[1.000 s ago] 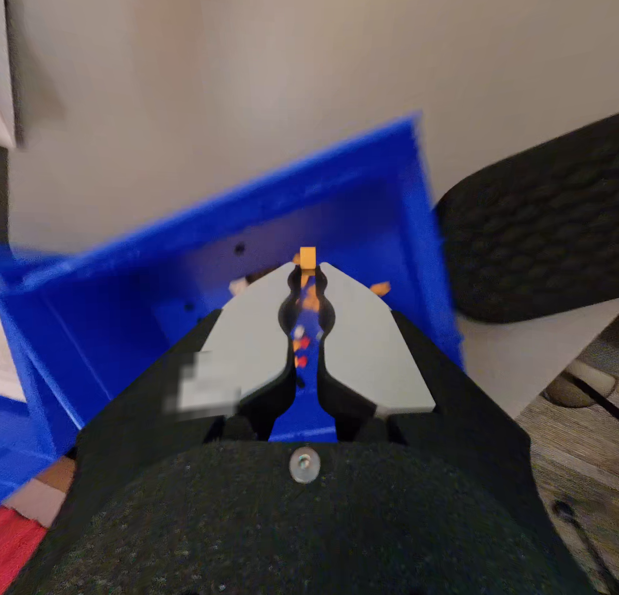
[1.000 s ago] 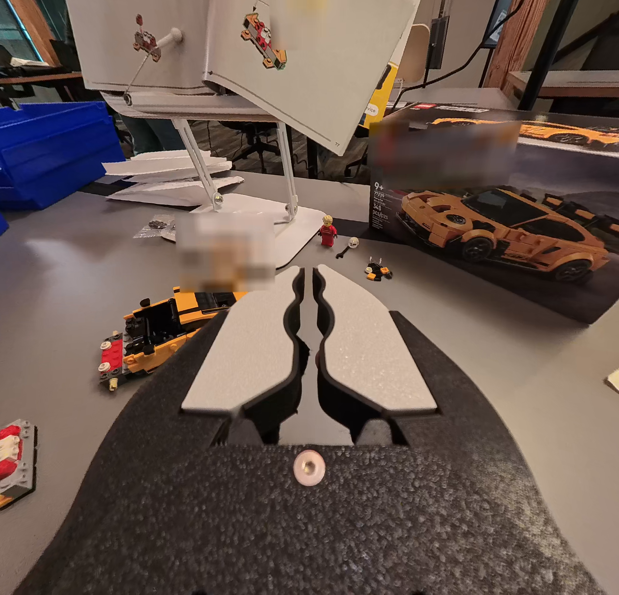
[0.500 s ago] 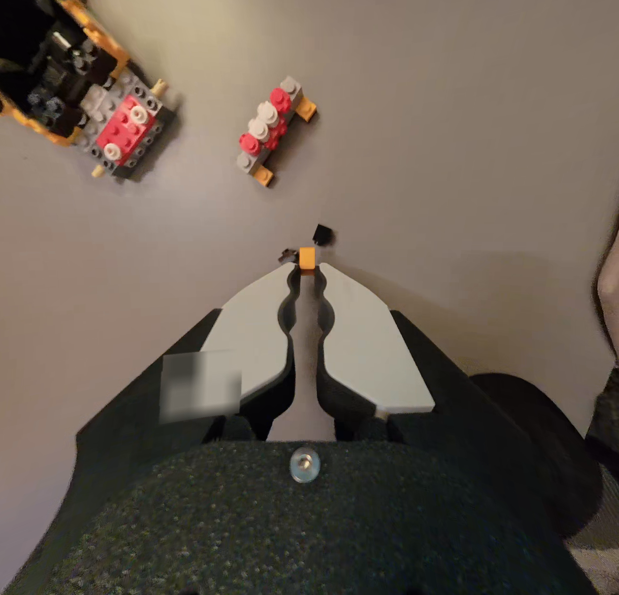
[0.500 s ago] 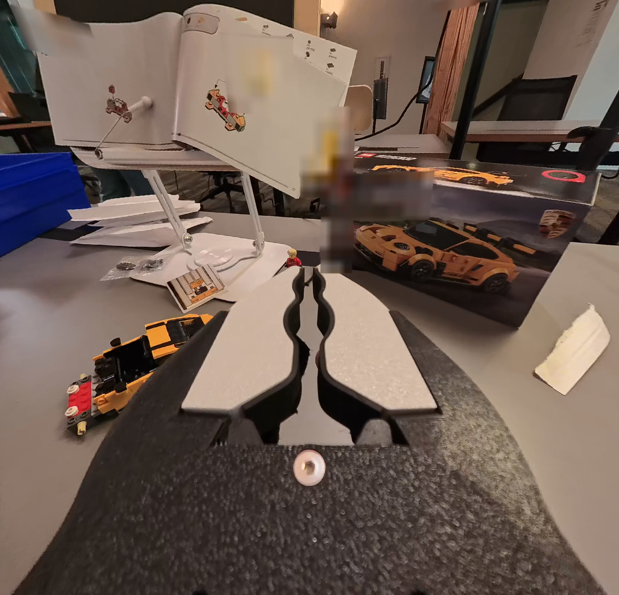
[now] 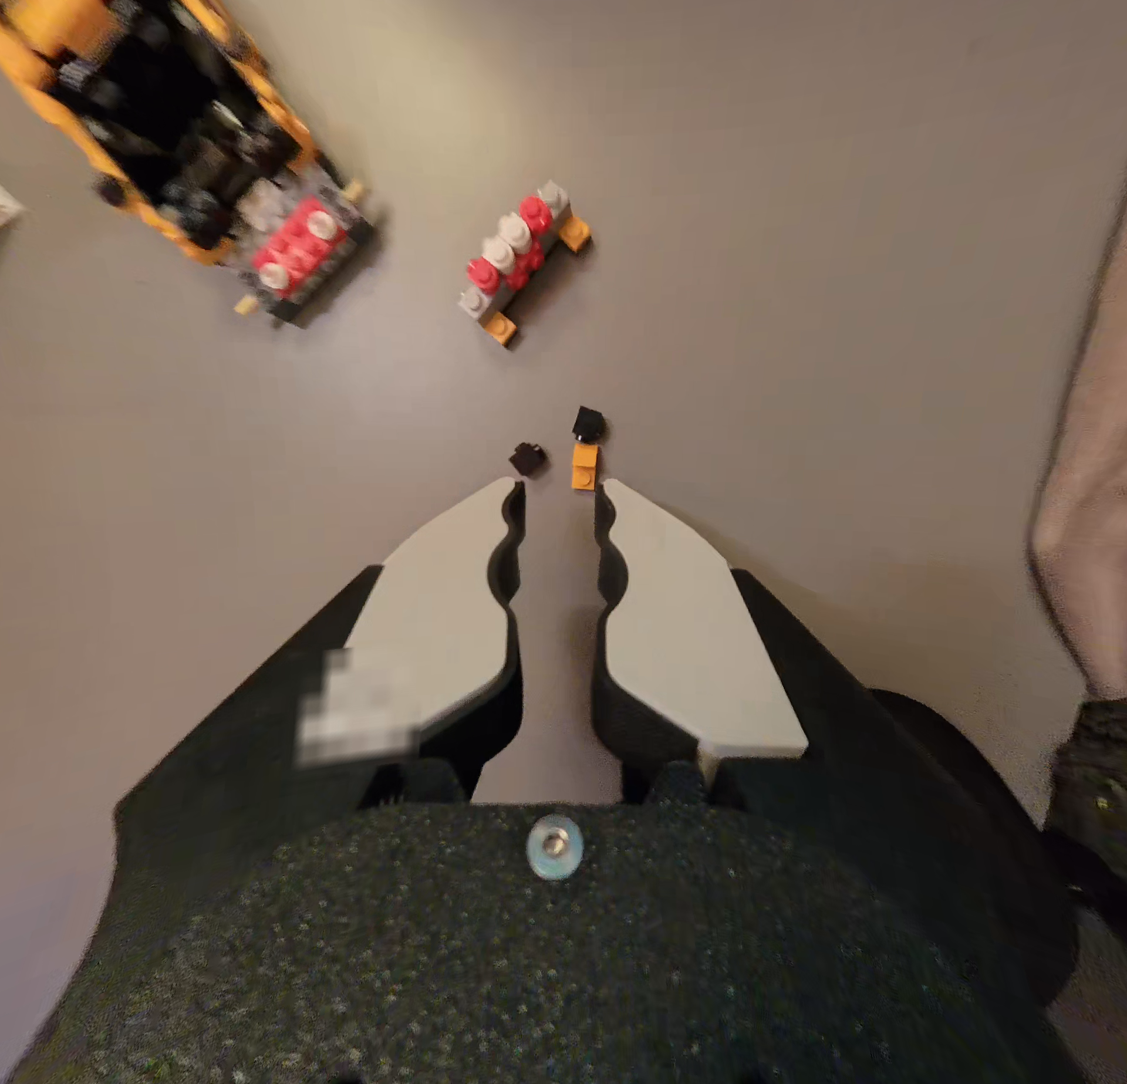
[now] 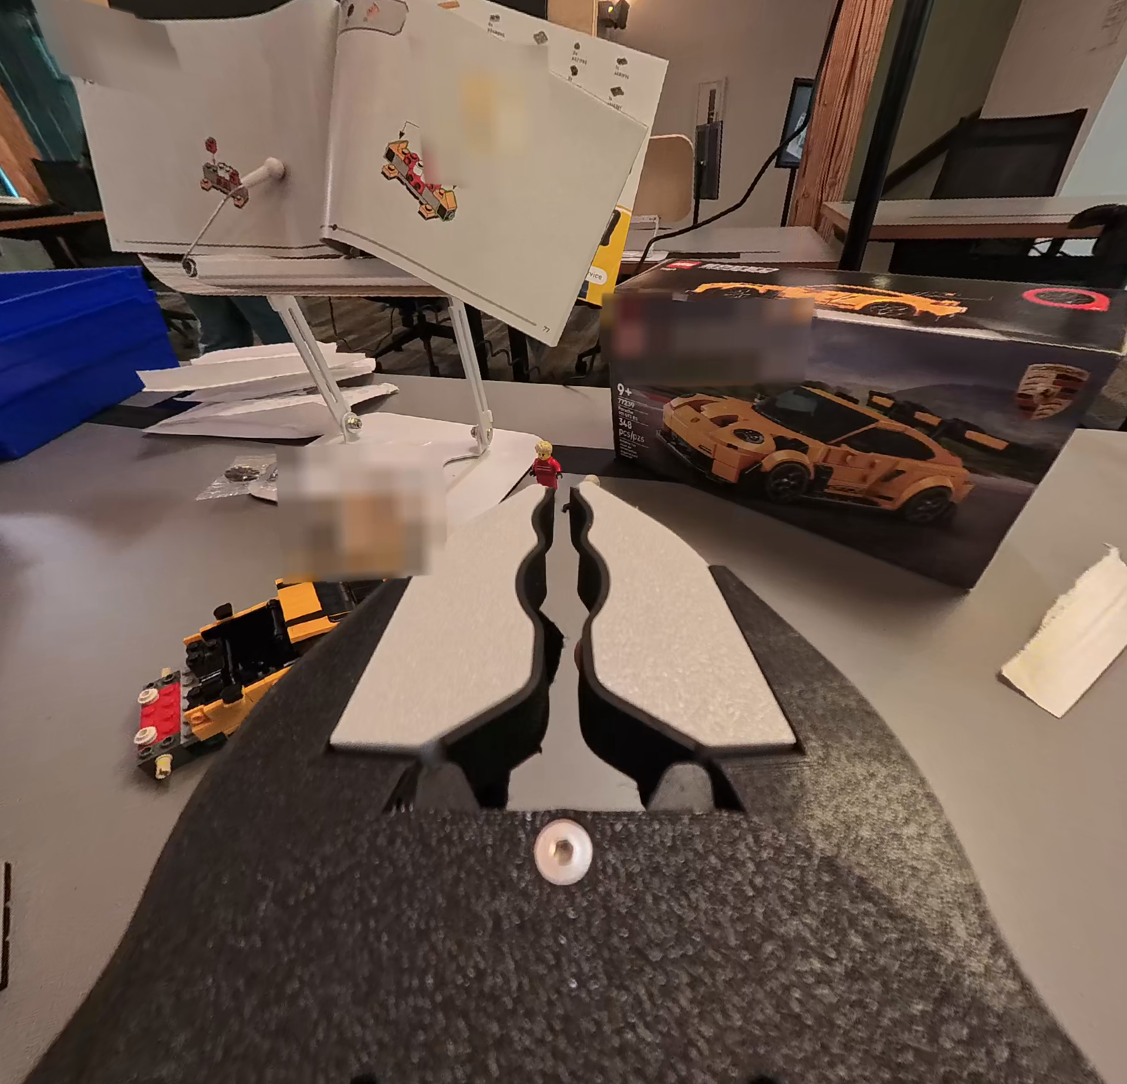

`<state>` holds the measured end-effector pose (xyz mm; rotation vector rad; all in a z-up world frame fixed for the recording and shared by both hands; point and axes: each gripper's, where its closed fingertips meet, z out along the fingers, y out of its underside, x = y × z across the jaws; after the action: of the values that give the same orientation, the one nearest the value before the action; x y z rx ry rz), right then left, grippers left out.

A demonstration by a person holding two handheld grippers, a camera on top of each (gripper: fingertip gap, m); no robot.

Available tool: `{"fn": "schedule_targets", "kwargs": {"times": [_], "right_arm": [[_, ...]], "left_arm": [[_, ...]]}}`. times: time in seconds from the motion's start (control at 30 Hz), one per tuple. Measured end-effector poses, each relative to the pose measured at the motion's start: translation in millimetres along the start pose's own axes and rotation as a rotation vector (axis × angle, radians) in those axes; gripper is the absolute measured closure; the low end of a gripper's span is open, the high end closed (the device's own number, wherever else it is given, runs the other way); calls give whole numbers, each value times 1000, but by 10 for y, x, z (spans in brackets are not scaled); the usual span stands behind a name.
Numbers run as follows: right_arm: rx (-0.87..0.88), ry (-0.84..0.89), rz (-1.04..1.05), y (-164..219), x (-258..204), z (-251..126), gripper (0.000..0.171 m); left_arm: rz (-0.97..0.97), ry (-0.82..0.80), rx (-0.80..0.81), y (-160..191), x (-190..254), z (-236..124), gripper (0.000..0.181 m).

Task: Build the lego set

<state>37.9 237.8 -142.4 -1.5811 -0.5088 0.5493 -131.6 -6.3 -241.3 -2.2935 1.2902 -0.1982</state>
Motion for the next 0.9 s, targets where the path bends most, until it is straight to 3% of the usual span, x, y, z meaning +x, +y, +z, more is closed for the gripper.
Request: {"fn": "schedule_targets", "kwargs": {"times": [0.17, 0.33, 0.43, 0.53, 0.7, 0.9], "right_arm": [[-4, -2, 12, 14, 4, 9, 167], [-8, -9, 14, 21, -14, 13, 167], [-9, -10, 10, 25, -20, 17, 167], [-17, -9, 7, 46, -16, 28, 167], [-29, -8, 3, 77, -16, 40, 167], [-41, 0, 0, 109, 10, 48, 167]], "left_arm": [[-120, -200, 148, 76, -387, -805, 166], [-296, -497, 14, 1031, -1189, -1786, 169], [-434, -516, -53, 1619, -1494, -2095, 170], [-502, -502, -137, 2105, -1683, -2151, 172], [-572, -388, -280, 2705, -1803, -1902, 166], [-494, -150, -430, 2984, -1596, -1607, 158]]}}
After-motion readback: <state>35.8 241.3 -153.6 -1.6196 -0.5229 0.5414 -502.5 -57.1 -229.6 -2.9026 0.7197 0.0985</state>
